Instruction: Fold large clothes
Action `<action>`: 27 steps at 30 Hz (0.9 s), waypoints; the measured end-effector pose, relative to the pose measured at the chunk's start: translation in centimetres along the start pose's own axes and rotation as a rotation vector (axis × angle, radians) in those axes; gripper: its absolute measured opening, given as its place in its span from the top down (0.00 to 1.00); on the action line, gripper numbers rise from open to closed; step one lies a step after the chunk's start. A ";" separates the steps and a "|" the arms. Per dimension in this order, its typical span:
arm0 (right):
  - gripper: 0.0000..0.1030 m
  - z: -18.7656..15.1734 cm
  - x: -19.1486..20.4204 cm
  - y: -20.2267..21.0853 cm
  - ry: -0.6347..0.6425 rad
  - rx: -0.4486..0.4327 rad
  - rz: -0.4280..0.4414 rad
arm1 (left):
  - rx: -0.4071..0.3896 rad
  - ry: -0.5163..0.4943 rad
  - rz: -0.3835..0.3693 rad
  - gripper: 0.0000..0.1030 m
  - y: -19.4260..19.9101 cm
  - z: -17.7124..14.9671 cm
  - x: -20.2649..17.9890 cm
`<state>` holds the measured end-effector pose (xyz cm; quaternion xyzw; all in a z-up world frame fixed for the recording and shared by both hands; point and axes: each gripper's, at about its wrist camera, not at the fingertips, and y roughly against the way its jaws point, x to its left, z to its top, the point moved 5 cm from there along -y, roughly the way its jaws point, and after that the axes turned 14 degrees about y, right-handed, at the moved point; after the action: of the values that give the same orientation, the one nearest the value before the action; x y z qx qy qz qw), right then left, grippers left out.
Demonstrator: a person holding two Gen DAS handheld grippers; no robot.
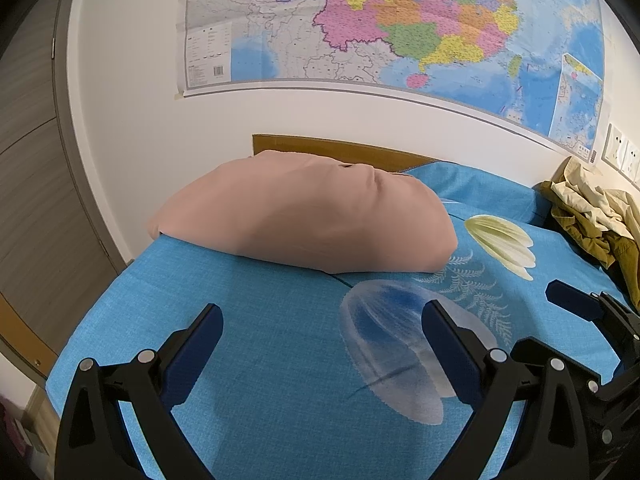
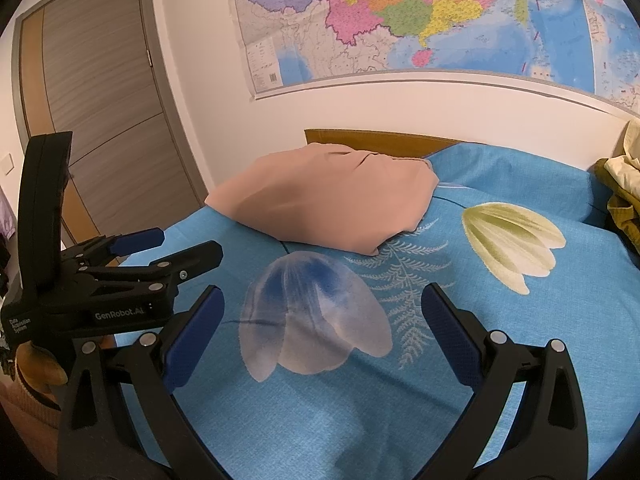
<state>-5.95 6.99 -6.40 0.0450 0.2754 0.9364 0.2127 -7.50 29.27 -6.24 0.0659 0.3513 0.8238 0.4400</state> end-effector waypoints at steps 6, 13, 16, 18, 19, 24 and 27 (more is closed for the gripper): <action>0.06 0.0 0.0 0.0 -0.002 -0.001 0.000 | 0.003 -0.001 -0.003 0.07 -0.1 0.0 -0.1; 0.06 0.0 0.0 0.1 -0.006 -0.001 -0.005 | 0.004 -0.003 -0.002 0.07 -0.1 0.0 -0.3; 0.06 0.0 0.0 0.0 -0.007 -0.001 -0.004 | 0.004 -0.004 -0.002 0.07 -0.1 0.0 -0.3; 0.06 0.0 0.0 0.0 -0.007 -0.001 -0.003 | 0.004 -0.003 -0.002 0.07 -0.1 0.0 -0.2; 0.06 0.0 0.1 0.0 -0.007 -0.002 -0.004 | 0.005 -0.004 -0.003 0.07 -0.1 0.0 -0.2; 0.06 0.0 -0.1 0.0 -0.007 0.000 0.001 | 0.005 -0.004 -0.004 0.07 -0.2 0.0 -0.2; 0.06 0.0 0.0 0.0 -0.006 -0.001 0.000 | 0.007 -0.003 -0.003 0.07 -0.2 0.0 -0.2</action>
<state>-5.91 6.96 -6.42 0.0477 0.2743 0.9364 0.2136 -7.28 29.19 -6.33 0.0682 0.3538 0.8218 0.4415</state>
